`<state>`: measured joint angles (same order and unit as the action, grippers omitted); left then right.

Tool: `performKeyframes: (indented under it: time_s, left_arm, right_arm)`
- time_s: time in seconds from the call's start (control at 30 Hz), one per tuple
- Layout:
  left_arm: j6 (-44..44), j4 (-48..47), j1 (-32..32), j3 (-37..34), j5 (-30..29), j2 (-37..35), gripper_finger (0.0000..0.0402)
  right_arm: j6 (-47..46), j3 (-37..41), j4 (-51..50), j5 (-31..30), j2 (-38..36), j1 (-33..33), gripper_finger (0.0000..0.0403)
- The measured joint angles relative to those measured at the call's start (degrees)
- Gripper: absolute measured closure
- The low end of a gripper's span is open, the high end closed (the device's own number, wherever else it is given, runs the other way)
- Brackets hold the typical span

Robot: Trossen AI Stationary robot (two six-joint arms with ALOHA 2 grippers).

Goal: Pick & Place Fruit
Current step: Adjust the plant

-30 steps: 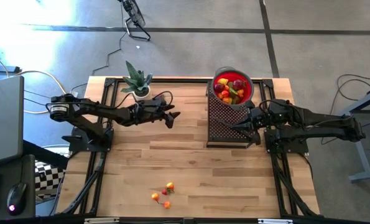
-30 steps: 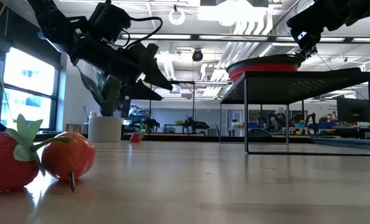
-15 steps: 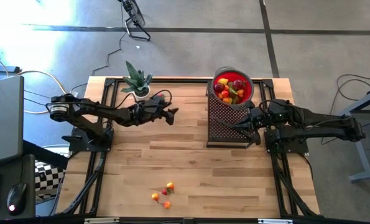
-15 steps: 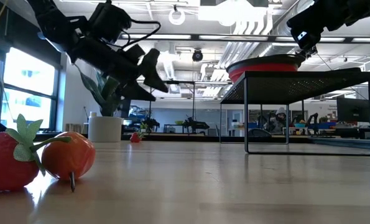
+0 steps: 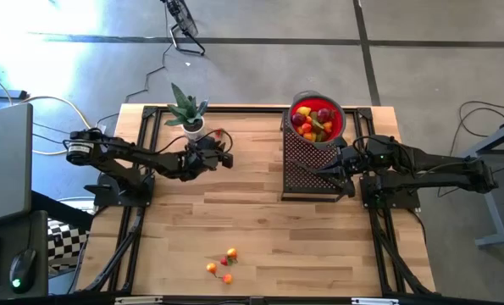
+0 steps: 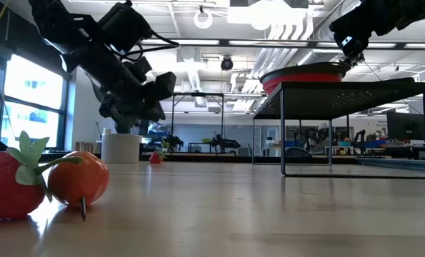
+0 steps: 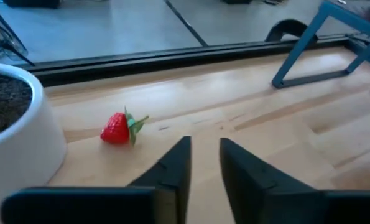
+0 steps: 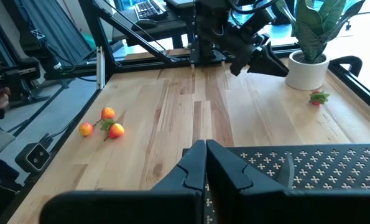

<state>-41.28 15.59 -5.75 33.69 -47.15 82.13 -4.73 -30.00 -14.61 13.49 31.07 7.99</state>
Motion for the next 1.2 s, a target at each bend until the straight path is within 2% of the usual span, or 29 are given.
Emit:
performKeyframes:
  time_s: [0.17, 0.23, 0.6, 0.73, 1.2]
  left_arm:
    - [-2.9, -3.0, 0.7, 0.0, -0.2, 0.1, 0.0384]
    - [-4.3, -4.4, 0.5, 0.0, -0.2, 0.5, 0.0397]
    - [-12.9, -9.1, 0.5, -0.1, -0.2, 4.2, 0.0399]
    - [-13.2, -8.3, 0.1, 0.0, -2.7, 6.1, 0.04]
    - [-13.1, -8.3, -7.7, 0.0, -3.0, 7.7, 0.0401]
  right_arm:
    - [0.0, 0.0, 0.0, 0.0, 0.0, 0.0, 0.0398]
    - [0.0, 0.0, 0.0, 0.0, 0.0, 0.0, 0.0398]
    - [0.0, 0.0, -0.1, 0.0, 0.0, 0.0, 0.0398]
    - [0.4, 0.0, -0.1, 0.0, 0.0, 0.0, 0.0398]
    - [0.5, 0.0, -0.1, 0.0, 0.4, 0.0, 0.0398]
